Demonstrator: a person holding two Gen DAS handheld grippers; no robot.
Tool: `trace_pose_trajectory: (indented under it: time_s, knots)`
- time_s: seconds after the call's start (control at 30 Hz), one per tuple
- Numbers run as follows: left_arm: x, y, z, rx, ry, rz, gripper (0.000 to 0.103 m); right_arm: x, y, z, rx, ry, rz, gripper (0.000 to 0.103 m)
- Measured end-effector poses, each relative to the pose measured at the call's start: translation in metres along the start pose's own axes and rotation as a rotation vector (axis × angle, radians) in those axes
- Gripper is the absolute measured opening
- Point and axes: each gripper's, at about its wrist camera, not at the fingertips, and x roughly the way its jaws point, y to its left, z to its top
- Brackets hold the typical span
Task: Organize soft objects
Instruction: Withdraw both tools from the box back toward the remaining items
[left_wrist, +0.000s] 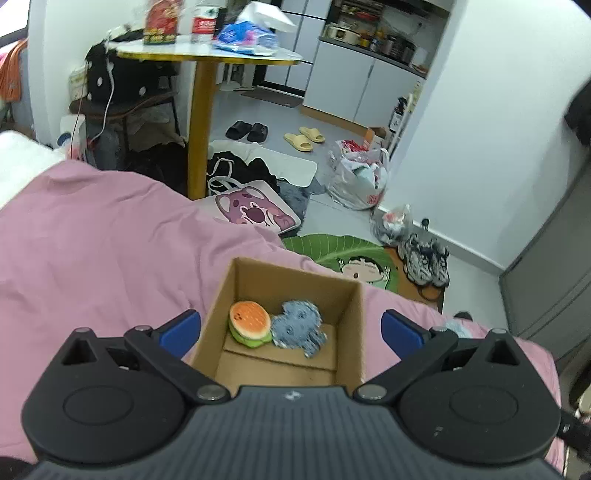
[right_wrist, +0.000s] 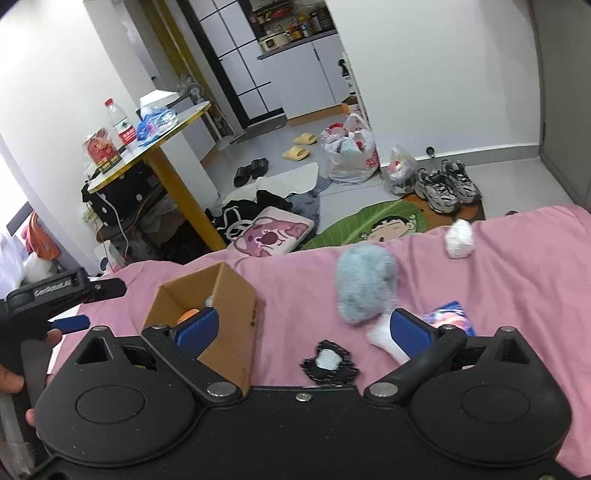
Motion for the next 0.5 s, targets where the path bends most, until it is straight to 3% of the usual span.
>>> trace_pose_trajectory:
  time_s: [0.27, 0.43, 0.5]
  knots:
    - [-0.019, -0.051, -0.019, 0.082, -0.028, 0.004, 0.103, -0.016, -0.046, -0.003, 0.049, 0.001, -0.004, 0.1]
    - [-0.014, -0.075, -0.029, 0.107, -0.014, 0.018, 0.103, -0.013, -0.065, -0.007, 0.043, 0.012, -0.056, 0.1]
    - [-0.011, -0.083, -0.034, 0.119, -0.004, 0.028, 0.103, -0.011, -0.074, -0.009, 0.077, 0.023, -0.035, 0.1]
